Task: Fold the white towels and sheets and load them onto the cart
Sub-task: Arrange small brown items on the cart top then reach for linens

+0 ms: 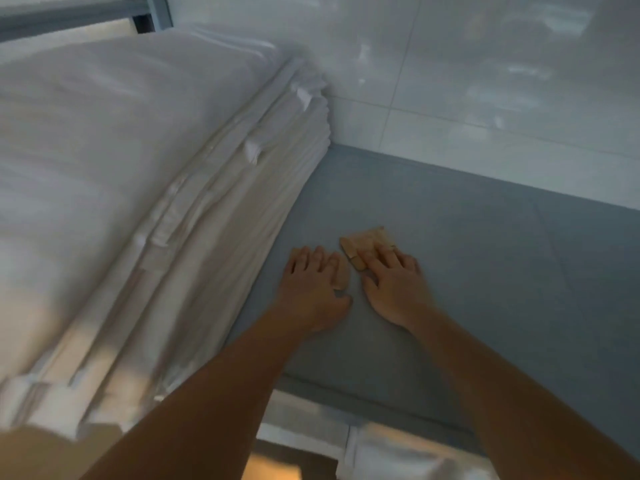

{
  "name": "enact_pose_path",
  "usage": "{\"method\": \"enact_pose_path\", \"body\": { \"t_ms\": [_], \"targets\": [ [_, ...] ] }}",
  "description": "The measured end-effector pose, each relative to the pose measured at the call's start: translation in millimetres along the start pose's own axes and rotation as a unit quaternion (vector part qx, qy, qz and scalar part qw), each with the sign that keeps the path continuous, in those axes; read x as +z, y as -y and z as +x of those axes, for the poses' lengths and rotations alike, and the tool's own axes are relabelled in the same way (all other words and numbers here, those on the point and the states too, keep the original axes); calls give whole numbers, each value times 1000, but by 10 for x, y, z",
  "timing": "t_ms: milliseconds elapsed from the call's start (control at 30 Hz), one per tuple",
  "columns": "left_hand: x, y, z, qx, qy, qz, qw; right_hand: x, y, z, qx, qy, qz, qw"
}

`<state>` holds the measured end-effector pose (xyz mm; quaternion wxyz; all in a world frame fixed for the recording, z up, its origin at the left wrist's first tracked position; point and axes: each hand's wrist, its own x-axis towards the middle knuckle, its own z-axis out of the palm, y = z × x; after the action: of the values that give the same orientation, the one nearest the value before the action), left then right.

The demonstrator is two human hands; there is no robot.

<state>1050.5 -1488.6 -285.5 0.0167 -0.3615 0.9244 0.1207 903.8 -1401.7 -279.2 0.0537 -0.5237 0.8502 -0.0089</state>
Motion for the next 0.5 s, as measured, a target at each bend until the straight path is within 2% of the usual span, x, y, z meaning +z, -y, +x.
{"method": "enact_pose_path", "body": {
  "t_ms": [233, 367, 500],
  "targets": [
    [15, -121, -668, 15, 26, -12, 999, 7, 215, -923, 28, 4, -8, 1000],
    [25, -91, -951, 53, 31, -16, 998, -25, 303, -1345, 23, -57, -23, 998],
    [12, -51, -1112, 79, -22, -32, 996, -79, 224, -1390, 7, -77, -8, 997]
  ]
}}
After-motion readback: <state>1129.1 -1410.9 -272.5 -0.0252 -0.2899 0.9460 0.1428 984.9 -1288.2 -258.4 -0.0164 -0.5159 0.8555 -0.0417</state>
